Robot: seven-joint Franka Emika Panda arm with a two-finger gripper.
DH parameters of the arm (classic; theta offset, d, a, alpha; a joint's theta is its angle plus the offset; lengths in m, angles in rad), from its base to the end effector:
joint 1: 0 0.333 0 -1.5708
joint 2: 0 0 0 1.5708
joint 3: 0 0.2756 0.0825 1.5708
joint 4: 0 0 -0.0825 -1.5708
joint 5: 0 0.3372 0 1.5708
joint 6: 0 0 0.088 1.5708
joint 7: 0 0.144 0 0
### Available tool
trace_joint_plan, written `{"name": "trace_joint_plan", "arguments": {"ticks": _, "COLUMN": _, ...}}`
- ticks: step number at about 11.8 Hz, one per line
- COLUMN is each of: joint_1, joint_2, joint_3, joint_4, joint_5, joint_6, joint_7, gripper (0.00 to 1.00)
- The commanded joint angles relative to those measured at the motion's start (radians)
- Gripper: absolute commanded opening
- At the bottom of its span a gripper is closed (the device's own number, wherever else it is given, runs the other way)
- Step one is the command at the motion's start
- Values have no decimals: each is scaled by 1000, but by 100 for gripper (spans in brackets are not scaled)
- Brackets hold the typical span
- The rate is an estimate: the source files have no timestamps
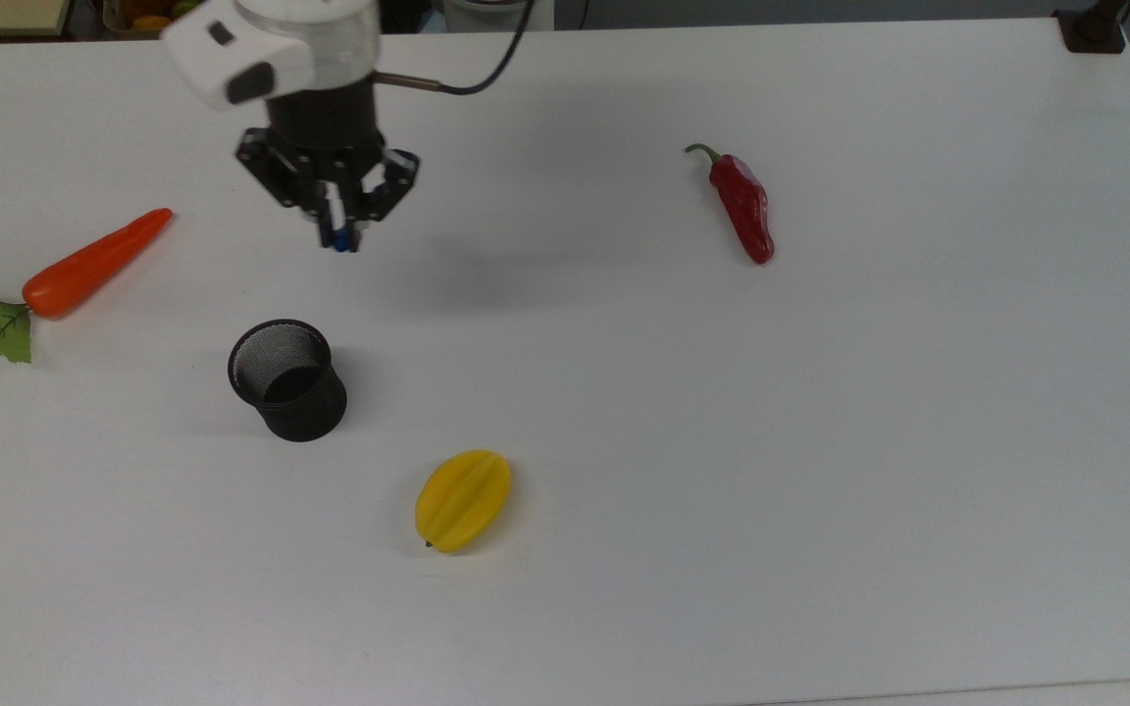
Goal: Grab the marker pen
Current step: 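Carry the marker away from the cup toward the red chili pepper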
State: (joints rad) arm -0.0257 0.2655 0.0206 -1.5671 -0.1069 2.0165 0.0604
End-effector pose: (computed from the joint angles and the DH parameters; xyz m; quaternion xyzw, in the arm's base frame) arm 0.6119 -0.0140 0.4447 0.9945 -0.0147 0.0930 0.0449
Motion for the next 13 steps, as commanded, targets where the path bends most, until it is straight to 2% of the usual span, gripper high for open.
{"name": "trace_joint_plan", "arguments": {"ticks": 1, "joint_1": 75, "joint_2": -26, "joint_3": -1, "joint_4": -60, "joint_5": 39, "joint_6": -107, "joint_7": 13, "gripper": 6}}
{"name": "trace_joint_plan", "arguments": {"ticks": 5, "joint_1": 165, "joint_2": 12, "joint_3": -2, "joint_4": -114, "joint_5": 49, "joint_6": -122, "joint_7": 15, "gripper": 6}}
{"name": "trace_joint_plan", "arguments": {"ticks": 12, "joint_1": 191, "joint_2": 86, "joint_3": -2, "joint_4": -100, "joint_5": 61, "joint_6": -110, "joint_7": 6, "gripper": 11}}
{"name": "trace_joint_plan", "arguments": {"ticks": 13, "joint_1": 187, "joint_2": 86, "joint_3": -2, "joint_4": -99, "joint_5": 62, "joint_6": -108, "joint_7": -2, "gripper": 23}}
